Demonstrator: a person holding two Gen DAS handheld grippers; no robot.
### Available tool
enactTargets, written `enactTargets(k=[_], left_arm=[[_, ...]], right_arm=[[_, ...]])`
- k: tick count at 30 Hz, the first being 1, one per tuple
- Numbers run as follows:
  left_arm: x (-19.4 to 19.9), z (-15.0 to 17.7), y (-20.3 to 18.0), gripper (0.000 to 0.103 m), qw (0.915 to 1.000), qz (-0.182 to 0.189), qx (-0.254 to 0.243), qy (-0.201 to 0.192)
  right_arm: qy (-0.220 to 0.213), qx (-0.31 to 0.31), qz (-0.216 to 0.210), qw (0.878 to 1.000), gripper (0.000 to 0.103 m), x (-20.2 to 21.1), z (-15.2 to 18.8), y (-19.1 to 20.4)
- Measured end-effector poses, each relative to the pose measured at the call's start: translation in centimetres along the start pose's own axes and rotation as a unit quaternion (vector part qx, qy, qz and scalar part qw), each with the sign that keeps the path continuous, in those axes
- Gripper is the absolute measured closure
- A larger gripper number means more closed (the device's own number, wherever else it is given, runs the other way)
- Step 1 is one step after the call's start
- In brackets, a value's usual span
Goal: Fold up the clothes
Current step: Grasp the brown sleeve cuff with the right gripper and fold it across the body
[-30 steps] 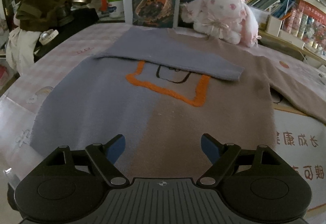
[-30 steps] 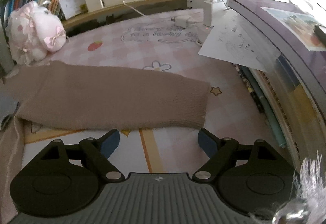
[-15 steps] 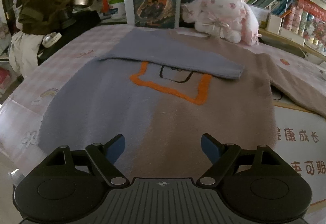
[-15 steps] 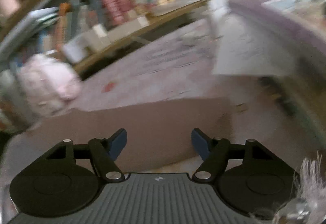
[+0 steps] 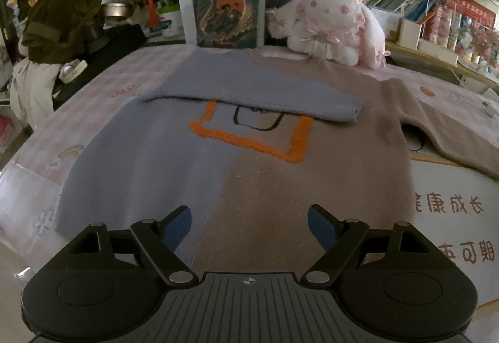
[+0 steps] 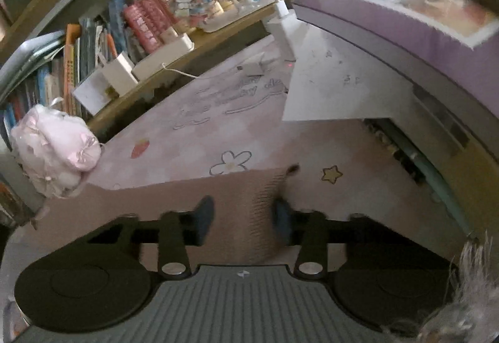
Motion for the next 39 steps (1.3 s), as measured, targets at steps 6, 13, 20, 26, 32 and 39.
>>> enactTargets(k=[6,13,20,26,32,39], left_arm=[[-0.3,0.0,0.2,0.019,1.0,0.002,0.006,0.006],[-0.8,-0.2,0.1,0.019,0.9998,0.018,0.0,0.005],[-0.9,-0.7,0.8,0.019,0.9994,0.033,-0.003,-0.012],[-1.4,-1.4,2.9,0.019,0.9981,0.055,-0.004,-0.028],[-1.9,-2.4,6.3,0.019,0.9929,0.094,-0.045,-0.058],[-2.1,-4.3,12.1,0.019,0.9821,0.135,-0.092,-0.093]], right_arm=[[0.005,0.03,0.012,0.999,0.094,-0.1,-0.2,0.1],[-0.002,0.056,-0.028,0.998,0.095,2.4,-0.8,2.5],[0.018,0.015,-0.114,0.993,0.095,4.5,-2.4,6.3],[0.009,0.029,-0.183,0.983,0.095,6.5,-3.2,12.6],[-0.018,0.057,-0.23,0.971,0.095,8.3,-2.4,21.3],[-0.047,0.126,-0.239,0.962,0.095,9.1,1.8,33.2]])
Point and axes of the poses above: each gripper's, at about its wrist camera, not at the fingertips, and x roughly against the way its jaws point, y to its left, z to its underside, the point moved 4 cm from there along -x, roughly the way its jaws point, and after that the axes turned 1 degree about -y, right-handed, at the moved point
